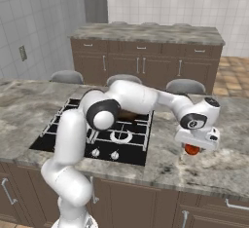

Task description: Put the tomato and tomato in the pan. Then turn on the rear right burner and set the heat to medium.

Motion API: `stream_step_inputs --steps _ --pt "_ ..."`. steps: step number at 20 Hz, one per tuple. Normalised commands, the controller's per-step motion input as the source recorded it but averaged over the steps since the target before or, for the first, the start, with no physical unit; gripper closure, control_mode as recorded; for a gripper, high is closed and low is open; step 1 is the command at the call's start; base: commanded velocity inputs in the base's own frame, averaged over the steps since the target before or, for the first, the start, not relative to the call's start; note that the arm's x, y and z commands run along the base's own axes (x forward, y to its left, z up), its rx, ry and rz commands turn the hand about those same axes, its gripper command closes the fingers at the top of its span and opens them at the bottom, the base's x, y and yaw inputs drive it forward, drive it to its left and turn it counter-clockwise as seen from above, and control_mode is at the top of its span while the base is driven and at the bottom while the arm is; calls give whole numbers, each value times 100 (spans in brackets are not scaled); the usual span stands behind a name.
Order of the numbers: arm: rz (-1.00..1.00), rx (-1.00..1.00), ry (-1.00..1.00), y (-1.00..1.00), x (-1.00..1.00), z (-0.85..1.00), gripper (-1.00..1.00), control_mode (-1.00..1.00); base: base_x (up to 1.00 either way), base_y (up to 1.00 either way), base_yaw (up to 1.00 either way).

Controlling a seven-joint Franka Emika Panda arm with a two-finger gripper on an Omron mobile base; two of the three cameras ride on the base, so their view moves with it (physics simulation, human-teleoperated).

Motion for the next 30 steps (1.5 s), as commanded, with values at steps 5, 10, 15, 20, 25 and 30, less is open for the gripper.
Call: stream_step_inputs --steps 5,10,15,20,25,30 --pt "9 0 0 70 -1 68 100 -100 0 0 0" --pt "9 0 -5 84 0 37 100 -100 0 0 0" --pt "13 0 -4 91 0 2 100 -100 0 0 0" --pt "14 -2 -9 100 0 2 100 -100 0 0 0" --pt "11 -10 -5 95 0 37 100 -100 0 0 0" --pt "-1 -12 2 62 2 53 100 -100 0 0 0"
